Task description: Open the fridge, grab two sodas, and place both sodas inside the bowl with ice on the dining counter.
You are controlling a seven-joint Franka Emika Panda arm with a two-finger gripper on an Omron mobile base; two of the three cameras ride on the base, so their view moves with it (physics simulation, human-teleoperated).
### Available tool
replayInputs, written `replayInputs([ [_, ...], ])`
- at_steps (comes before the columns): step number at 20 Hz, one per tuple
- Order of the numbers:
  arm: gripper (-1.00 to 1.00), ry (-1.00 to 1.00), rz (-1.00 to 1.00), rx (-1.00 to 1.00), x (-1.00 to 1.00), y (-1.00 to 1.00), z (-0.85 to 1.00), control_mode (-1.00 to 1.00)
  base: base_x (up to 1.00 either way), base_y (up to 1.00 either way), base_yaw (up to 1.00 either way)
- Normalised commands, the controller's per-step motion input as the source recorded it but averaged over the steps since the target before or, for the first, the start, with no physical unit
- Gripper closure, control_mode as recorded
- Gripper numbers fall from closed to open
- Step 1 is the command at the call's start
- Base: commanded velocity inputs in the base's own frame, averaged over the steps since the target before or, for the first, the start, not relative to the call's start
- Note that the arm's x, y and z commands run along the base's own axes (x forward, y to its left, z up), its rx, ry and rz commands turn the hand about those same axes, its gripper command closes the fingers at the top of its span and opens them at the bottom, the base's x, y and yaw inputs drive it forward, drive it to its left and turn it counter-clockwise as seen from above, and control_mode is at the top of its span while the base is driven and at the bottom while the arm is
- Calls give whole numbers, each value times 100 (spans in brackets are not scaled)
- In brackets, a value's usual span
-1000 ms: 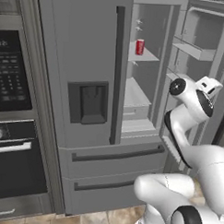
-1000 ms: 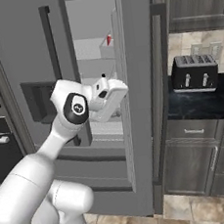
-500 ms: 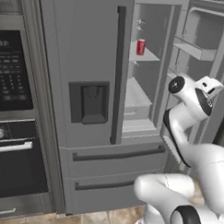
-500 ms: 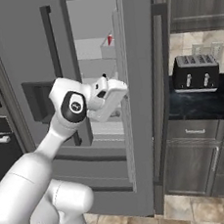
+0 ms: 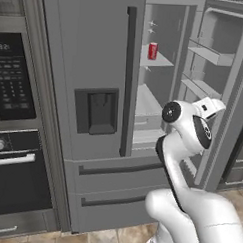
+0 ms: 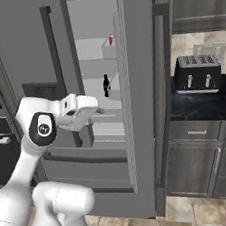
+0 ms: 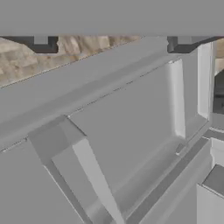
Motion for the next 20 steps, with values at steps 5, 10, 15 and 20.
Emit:
replayInputs([
  [5,-100,-8,11,14,0,100,-13,-100,0,0,0],
  [10,-100,-3,11,19,9,99,-3,-100,0,0,0],
  [15,-100,0,6,27,40,85,12,-100,0,0,0],
  [20,-100,0,3,30,55,62,38,-100,0,0,0],
])
